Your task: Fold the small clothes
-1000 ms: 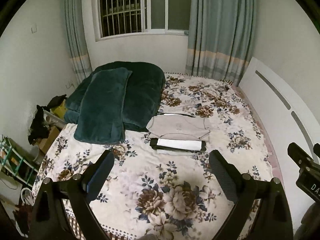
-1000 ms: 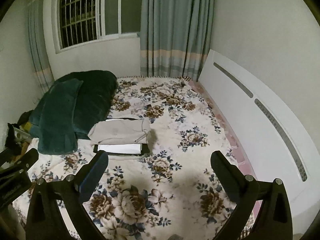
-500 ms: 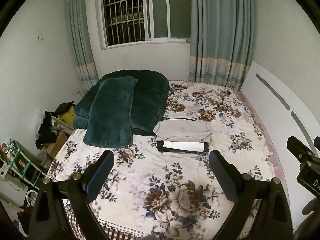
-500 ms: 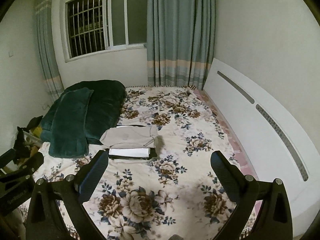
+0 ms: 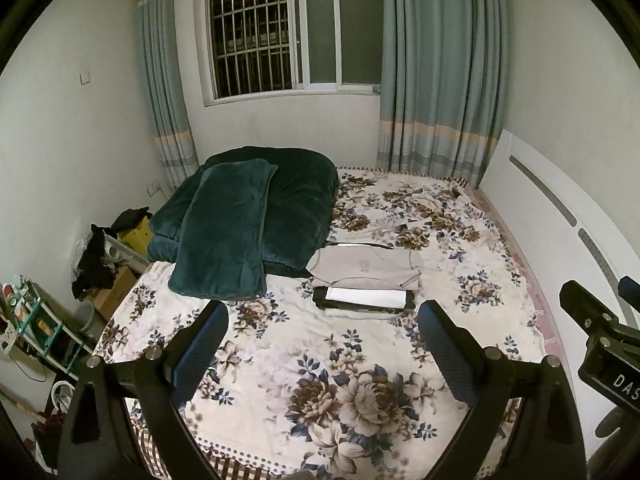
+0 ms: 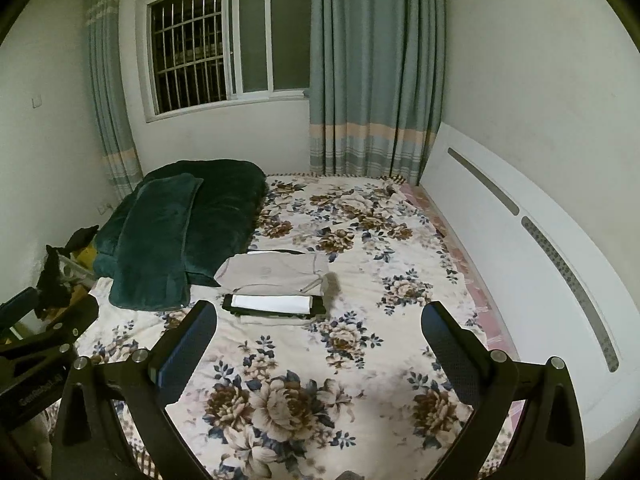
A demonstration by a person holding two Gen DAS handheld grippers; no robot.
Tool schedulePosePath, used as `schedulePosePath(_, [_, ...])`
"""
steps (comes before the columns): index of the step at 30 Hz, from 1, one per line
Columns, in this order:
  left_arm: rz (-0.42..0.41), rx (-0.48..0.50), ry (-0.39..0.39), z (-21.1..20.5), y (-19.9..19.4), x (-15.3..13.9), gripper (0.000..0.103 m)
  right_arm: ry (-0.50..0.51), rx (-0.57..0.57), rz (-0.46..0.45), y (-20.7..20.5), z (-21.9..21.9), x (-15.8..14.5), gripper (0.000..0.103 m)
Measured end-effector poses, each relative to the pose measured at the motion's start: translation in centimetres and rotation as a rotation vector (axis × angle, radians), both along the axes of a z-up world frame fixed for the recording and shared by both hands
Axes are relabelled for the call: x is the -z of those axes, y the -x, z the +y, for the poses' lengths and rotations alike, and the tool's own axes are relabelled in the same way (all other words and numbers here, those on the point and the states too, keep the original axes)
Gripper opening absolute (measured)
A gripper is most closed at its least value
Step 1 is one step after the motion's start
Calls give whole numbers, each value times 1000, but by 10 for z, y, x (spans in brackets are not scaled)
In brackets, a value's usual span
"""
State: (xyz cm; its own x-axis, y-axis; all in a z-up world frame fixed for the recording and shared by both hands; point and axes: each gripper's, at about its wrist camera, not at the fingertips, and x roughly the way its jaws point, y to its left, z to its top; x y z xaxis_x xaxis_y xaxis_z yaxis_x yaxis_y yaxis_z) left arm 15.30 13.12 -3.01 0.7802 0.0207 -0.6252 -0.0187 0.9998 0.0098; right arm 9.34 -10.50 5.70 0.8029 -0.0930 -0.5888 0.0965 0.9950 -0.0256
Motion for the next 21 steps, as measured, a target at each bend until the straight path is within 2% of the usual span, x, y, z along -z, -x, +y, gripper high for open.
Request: schedulePosePath(21, [-26, 7, -4, -14, -7, -22, 97, 3, 3, -1, -1, 2, 1, 103])
